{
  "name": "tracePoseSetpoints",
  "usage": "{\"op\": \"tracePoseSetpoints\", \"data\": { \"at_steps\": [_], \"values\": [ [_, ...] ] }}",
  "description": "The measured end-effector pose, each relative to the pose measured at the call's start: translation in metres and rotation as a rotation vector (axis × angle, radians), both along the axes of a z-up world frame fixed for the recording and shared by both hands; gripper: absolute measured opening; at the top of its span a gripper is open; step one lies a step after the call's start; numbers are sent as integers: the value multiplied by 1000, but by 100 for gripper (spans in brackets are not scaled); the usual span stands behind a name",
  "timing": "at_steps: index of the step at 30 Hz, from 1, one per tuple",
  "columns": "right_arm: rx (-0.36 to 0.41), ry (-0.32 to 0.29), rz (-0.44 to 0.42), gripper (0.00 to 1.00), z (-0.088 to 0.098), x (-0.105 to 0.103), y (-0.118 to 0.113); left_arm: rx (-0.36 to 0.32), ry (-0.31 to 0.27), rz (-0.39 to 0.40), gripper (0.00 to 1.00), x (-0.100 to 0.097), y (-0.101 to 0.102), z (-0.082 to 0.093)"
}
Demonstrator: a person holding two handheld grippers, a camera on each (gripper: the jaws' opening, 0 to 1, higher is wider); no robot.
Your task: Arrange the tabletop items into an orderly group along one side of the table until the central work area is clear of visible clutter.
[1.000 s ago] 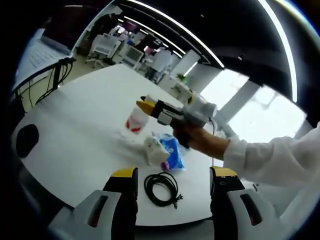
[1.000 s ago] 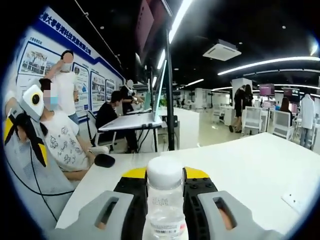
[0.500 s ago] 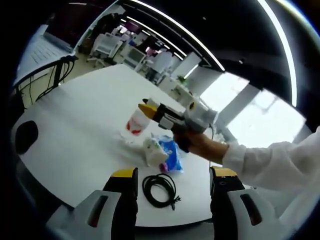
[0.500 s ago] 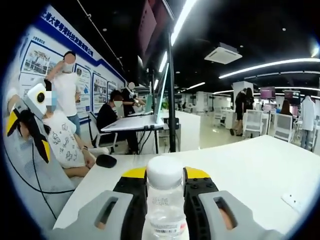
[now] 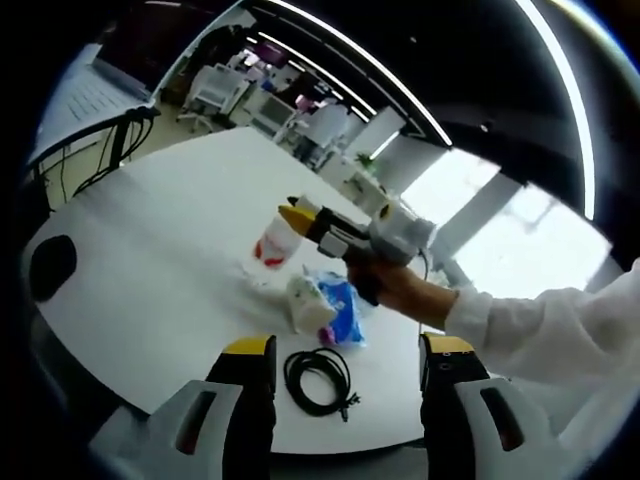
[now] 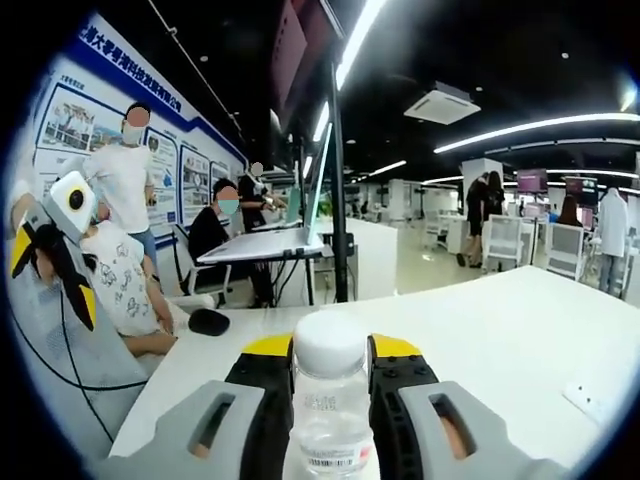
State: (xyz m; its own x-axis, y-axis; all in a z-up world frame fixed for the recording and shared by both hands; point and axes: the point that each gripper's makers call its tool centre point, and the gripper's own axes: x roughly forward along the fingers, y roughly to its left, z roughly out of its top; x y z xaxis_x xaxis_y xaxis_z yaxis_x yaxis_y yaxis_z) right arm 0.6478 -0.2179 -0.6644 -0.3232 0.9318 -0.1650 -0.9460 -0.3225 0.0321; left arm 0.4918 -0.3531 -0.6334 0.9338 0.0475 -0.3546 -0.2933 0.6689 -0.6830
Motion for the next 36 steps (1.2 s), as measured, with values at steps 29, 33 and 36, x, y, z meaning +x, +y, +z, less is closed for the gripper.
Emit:
{"op": "tracePoseSetpoints", "data": {
  "at_steps": [29, 33, 36],
  "values": [
    [0, 149, -154, 83, 40, 22, -63, 102, 47, -3, 74, 0, 3, 1],
    [-22, 154, -186, 85, 36, 20, -88, 93, 51, -13, 78, 0, 1, -1],
    [-28, 162, -216, 85, 34, 19, -107, 88, 51, -28, 80, 1, -2, -2]
  ]
}}
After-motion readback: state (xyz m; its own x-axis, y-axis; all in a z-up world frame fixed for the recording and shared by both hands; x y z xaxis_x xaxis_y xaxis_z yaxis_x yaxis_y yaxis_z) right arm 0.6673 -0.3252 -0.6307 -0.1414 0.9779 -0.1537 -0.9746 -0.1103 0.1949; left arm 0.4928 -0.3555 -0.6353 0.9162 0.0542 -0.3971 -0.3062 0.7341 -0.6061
